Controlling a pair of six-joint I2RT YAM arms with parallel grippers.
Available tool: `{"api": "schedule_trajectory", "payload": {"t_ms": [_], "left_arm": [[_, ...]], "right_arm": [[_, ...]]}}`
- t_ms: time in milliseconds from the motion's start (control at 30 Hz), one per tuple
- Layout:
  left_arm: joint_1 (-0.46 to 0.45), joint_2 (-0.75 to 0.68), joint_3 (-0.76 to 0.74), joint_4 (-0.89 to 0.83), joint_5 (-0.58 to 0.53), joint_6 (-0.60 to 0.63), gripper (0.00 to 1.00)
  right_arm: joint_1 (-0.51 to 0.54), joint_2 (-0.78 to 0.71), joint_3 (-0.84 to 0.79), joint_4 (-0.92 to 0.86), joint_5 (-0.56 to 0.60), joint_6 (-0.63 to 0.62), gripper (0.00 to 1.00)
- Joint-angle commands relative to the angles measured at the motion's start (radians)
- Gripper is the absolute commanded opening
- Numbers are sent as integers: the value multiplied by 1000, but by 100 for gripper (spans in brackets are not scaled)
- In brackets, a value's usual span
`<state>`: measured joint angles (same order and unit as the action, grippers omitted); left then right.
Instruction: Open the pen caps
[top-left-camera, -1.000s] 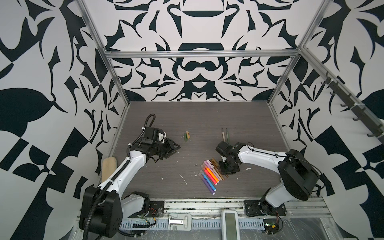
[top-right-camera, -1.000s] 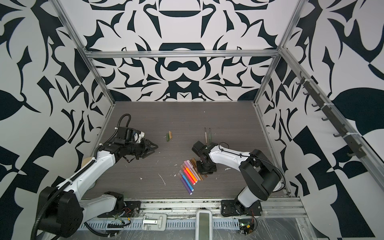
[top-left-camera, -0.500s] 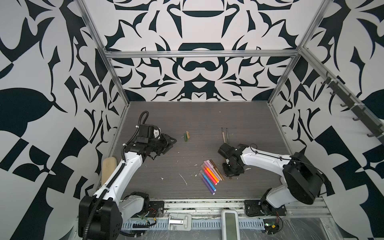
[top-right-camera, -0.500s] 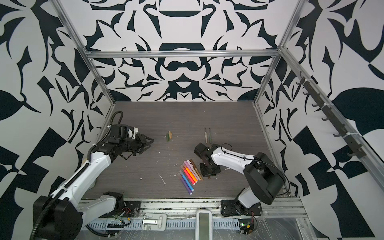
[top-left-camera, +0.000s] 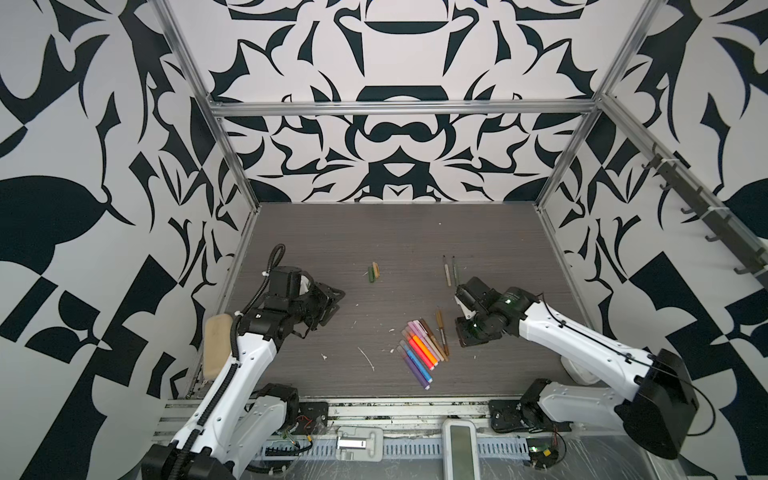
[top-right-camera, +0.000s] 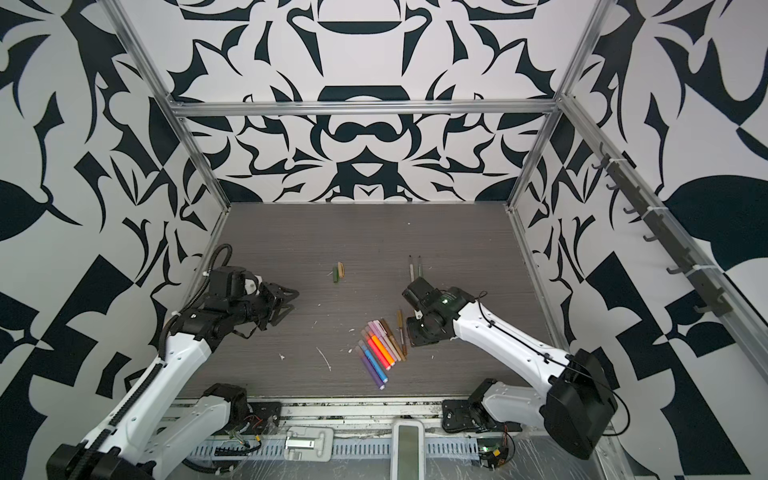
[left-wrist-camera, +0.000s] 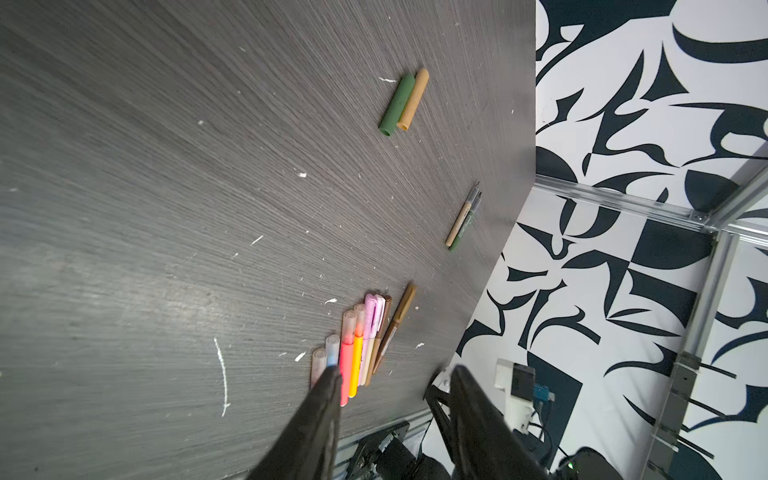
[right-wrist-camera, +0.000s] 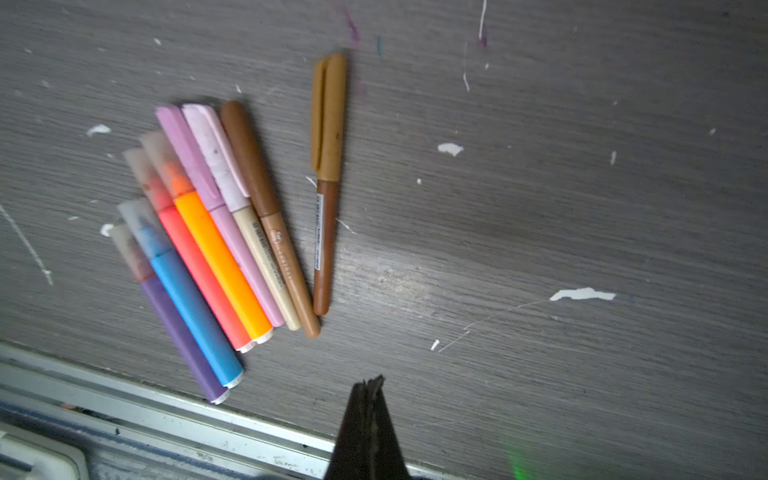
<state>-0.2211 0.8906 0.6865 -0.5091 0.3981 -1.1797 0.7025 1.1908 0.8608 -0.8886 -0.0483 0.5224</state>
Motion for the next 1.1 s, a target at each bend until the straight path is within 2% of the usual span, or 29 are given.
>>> {"api": "schedule_trajectory", "payload": {"t_ms": [0,67,267,333,533,700,833,1067], "left_arm": [[-3,-4,19,-65,-40,16,46],[-3,-3,14,-47,-56,35,46],[-3,77,34,28,-46,98,46],[-4,121,40,73,-29,139,46],[-4,237,113,69,-25,250,46],[-4,231,155,71,-71,305,46],[-4,199,151,81,-91,321,46],[-18,167,104,90,-126,292,46]], "right_arm": [[-2,-40,35,-54,-3,-15,0],[-3,-48,36,-69,-6,-3,0],[-7,36,90,-102,-25,20,36],[-8,75,104,-80,-24,33,42],[-20,195,164,-11,-65,37,40],[-29,227,177,-10,-64,-46,40],[-33,197,132,-10,-66,-81,40],[-33,54,7,64,-51,-20,40]]}}
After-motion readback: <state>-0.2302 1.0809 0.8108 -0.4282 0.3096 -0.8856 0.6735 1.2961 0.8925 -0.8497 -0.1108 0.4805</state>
